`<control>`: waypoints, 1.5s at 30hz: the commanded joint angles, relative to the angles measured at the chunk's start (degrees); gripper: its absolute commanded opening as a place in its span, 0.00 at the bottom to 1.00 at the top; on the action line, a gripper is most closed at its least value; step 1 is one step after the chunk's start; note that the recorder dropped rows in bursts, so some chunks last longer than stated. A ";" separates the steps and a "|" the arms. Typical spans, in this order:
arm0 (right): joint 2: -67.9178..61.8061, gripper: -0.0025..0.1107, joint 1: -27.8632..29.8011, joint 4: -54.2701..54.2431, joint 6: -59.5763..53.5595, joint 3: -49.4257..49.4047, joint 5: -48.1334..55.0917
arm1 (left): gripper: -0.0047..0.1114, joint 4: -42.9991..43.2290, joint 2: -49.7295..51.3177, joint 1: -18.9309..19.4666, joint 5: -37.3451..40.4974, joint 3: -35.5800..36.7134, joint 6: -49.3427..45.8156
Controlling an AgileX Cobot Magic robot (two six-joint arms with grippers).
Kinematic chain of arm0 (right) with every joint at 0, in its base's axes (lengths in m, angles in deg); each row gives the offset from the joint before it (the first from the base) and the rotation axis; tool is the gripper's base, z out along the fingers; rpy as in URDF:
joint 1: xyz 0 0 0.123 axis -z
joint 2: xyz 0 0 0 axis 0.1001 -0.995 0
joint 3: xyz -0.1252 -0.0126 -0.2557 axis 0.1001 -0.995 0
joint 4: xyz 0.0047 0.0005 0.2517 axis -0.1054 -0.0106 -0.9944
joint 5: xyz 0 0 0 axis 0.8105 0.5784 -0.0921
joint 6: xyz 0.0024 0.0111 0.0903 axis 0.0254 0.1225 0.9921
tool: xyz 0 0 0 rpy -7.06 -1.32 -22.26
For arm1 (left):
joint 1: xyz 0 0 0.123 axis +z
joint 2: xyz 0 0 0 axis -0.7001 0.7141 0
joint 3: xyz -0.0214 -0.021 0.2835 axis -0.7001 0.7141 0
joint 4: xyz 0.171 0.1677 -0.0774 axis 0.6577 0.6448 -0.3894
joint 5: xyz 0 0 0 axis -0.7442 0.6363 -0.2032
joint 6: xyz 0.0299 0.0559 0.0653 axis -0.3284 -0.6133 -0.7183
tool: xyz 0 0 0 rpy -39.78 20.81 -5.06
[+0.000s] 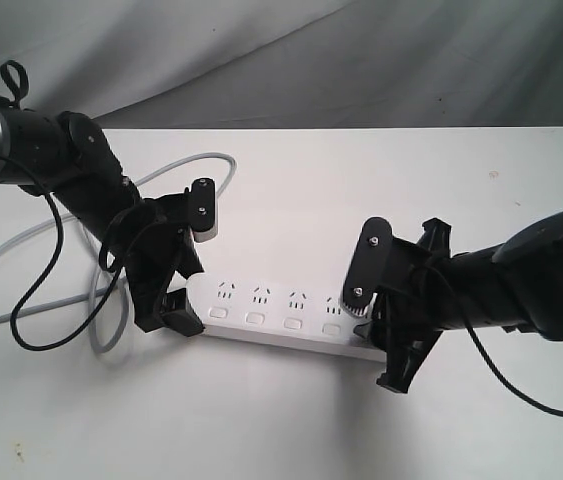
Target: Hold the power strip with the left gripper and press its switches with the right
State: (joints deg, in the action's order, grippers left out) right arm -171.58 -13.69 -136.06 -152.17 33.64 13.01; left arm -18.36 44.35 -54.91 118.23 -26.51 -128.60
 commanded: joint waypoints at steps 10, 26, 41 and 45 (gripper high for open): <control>-1.55 0.53 1.30 0.55 -1.04 -2.86 -3.40 | 0.67 -0.04 0.21 -0.18 -0.09 -0.07 0.50; 12.79 0.53 0.57 -3.28 -0.81 -3.49 -2.48 | 0.67 -0.04 0.21 -0.18 -0.09 -0.07 0.50; 41.67 0.10 0.57 -6.10 9.74 -12.21 3.46 | 0.67 -0.04 0.21 -0.18 -0.09 -0.07 0.61; 46.72 0.02 0.57 -6.10 10.27 -15.41 6.04 | 0.67 -0.04 0.21 -0.18 -0.09 -0.07 0.61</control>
State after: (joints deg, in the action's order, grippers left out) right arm -128.26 -12.93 -142.16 -142.67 20.30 16.82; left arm -18.49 44.35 -55.02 118.23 -26.51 -128.60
